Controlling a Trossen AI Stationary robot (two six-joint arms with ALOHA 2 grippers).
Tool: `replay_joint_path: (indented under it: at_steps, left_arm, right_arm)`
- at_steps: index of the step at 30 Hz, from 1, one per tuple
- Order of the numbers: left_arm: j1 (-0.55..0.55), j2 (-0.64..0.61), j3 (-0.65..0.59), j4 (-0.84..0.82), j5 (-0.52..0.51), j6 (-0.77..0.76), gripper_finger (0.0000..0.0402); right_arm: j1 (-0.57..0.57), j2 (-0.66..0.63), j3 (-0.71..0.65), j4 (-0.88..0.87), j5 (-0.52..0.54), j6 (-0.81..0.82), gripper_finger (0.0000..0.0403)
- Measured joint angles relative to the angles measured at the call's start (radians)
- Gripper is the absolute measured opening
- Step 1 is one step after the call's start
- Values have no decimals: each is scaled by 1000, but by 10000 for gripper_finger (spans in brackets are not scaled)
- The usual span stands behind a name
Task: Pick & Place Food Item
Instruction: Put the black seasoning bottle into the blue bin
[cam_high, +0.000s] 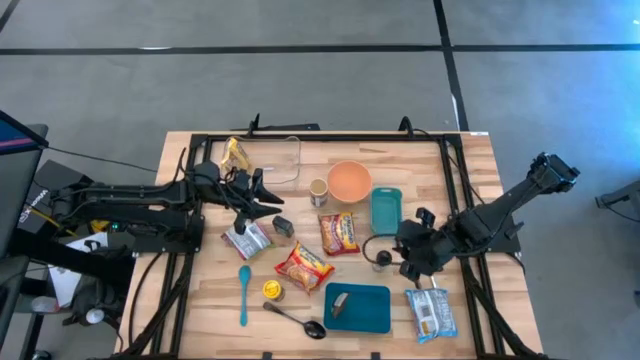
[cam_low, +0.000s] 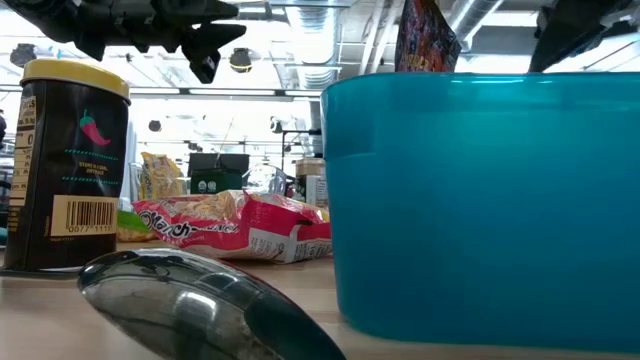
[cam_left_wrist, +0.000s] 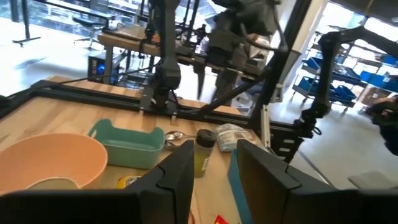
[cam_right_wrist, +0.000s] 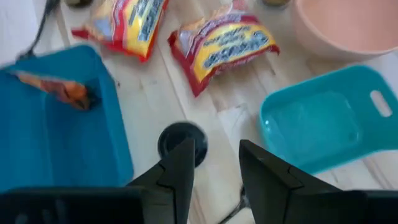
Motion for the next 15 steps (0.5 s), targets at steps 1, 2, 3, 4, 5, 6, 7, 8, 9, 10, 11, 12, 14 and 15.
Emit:
replay_joint_path:
  at_steps: [1,2,3,4,5,6,7,8,9,10,11,12,14,15]
  left_arm:
    - [0,1,0,2,-6,0,116]
    - [0,5,0,4,-7,0,116]
    - [0,8,0,1,-9,0,116]
    - [0,9,0,-3,-10,0,116]
    - [0,9,0,1,-10,0,116]
    - [0,10,0,3,-11,0,115]
    - [0,13,0,4,-12,0,115]
    - [0,14,0,0,-12,0,115]
    - [0,14,0,-1,-12,0,115]
    - [0,14,0,3,-12,0,115]
    - [0,14,0,4,-12,0,115]
    - [0,14,0,2,-12,0,115]
    - [0,14,0,1,-12,0,115]
    - [0,14,0,1,-12,0,115]
  right_arm:
    - [10,1,-1,-2,0,-6,120]
    - [17,4,0,-1,0,-12,120]
    - [23,14,2,1,0,-25,120]
    - [26,28,2,2,0,-37,120]
    - [27,42,1,-2,0,-39,120]
    - [26,53,0,-7,-1,-39,120]
    - [22,62,0,-9,-1,-39,120]
    - [17,71,1,-9,-1,-39,120]
    - [9,83,1,-9,-1,-36,120]
    - [0,95,1,-9,-1,-29,120]
    - [-10,104,1,-9,-3,-26,120]
    - [-18,111,1,-9,-5,-26,120]
    - [-35,117,0,-10,-27,-26,121]
    - [-43,118,0,-10,-39,-26,122]
